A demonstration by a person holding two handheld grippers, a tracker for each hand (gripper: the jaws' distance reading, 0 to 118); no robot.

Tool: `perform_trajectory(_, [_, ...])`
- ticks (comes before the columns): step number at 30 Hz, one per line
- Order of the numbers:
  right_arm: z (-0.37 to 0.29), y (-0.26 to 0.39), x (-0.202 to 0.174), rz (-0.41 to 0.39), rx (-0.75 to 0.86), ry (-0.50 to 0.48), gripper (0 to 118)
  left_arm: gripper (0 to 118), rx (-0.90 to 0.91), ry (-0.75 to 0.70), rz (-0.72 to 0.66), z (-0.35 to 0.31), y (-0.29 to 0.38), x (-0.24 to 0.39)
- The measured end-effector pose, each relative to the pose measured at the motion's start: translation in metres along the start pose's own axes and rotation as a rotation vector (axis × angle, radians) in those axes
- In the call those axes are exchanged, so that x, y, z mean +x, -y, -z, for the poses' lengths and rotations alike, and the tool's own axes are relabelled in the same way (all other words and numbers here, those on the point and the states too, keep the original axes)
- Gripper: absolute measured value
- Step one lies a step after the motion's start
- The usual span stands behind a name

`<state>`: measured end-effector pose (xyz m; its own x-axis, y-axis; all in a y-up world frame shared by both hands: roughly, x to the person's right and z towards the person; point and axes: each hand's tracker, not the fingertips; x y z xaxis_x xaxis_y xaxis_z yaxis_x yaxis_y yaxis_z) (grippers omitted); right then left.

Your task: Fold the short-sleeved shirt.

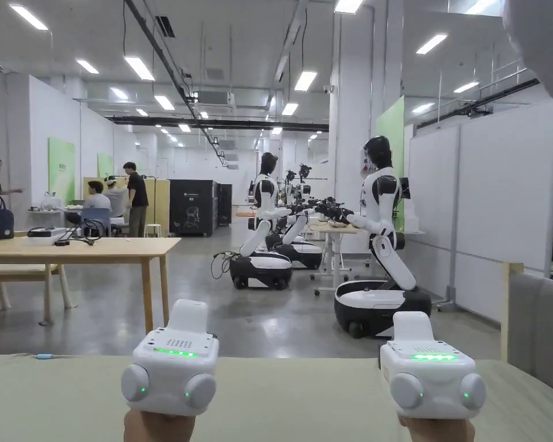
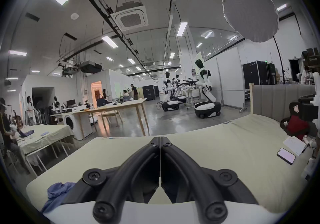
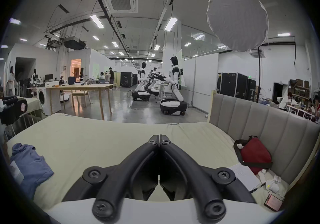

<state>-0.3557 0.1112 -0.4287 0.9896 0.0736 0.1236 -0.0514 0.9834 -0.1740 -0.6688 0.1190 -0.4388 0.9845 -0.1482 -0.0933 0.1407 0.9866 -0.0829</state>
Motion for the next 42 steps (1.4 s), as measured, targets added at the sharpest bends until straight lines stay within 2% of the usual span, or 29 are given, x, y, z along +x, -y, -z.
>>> perform_trajectory(1, [-0.001, 0.0, -0.001, -0.003, 0.001, 0.015, 0, 0, -0.005, 0.078, -0.034, -0.001, -0.003, -0.002])
perform_trajectory(6, [0.001, 0.003, 0.002, -0.037, 0.01, 0.03, 0, 0, -0.014, 0.036, -0.011, -0.004, -0.009, 0.009])
perform_trajectory(9, [0.002, 0.0, -0.007, -0.039, 0.015, 0.032, 0, 0, -0.019, 0.038, -0.046, -0.01, -0.008, 0.0])
perform_trajectory(12, [-0.022, -0.007, -0.044, -0.077, 0.029, -0.019, 0, 0, -0.053, 0.008, -0.062, -0.018, -0.003, -0.028])
perform_trajectory(15, [-0.021, -0.011, -0.085, -0.104, 0.05, -0.113, 0, 0, -0.065, -0.073, -0.07, -0.024, 0.007, -0.073])
perform_trajectory(18, [-0.032, -0.014, -0.154, -0.12, 0.073, -0.249, 0, 0, -0.063, -0.132, -0.088, -0.045, 0.015, -0.134])
perform_trajectory(20, [-0.04, -0.014, -0.197, -0.12, 0.074, -0.335, 0, 0, -0.079, -0.227, -0.08, -0.066, 0.021, -0.172])
perform_trajectory(22, [-0.048, -0.012, -0.235, -0.119, 0.06, -0.385, 0, 0, -0.095, -0.281, -0.111, -0.081, 0.025, -0.209])
perform_trajectory(24, [-0.057, -0.009, -0.263, -0.103, 0.054, -0.457, 0, 0, -0.106, -0.343, -0.13, -0.085, 0.033, -0.245])
perform_trajectory(26, [-0.064, -0.006, -0.28, -0.121, 0.059, -0.483, 0, 0, -0.106, -0.358, -0.141, -0.092, 0.035, -0.265])
perform_trajectory(29, [-0.067, -0.004, -0.292, -0.142, 0.067, -0.49, 0, 0, -0.114, -0.38, -0.125, -0.09, 0.042, -0.28])
perform_trajectory(32, [-0.063, -0.004, -0.286, -0.096, 0.017, -0.52, 0, 0, -0.167, -0.354, -0.111, -0.088, 0.046, -0.276])
perform_trajectory(35, [-0.051, 0.0, -0.281, -0.081, 0.01, -0.534, 0, 0, -0.34, -0.248, -0.123, -0.064, 0.059, -0.278])
perform_trajectory(39, [-0.053, 0.011, -0.275, -0.087, 0.008, -0.543, 0, 0, -0.707, -0.115, -0.125, -0.011, 0.11, -0.284])
perform_trajectory(41, [-0.051, 0.02, -0.271, -0.081, -0.013, -0.564, 0, 8, -0.795, -0.109, -0.152, 0.008, 0.142, -0.286])
perform_trajectory(42, [-0.053, 0.026, -0.27, -0.079, -0.02, -0.577, 0, 18, -0.791, -0.103, -0.177, 0.017, 0.159, -0.288])
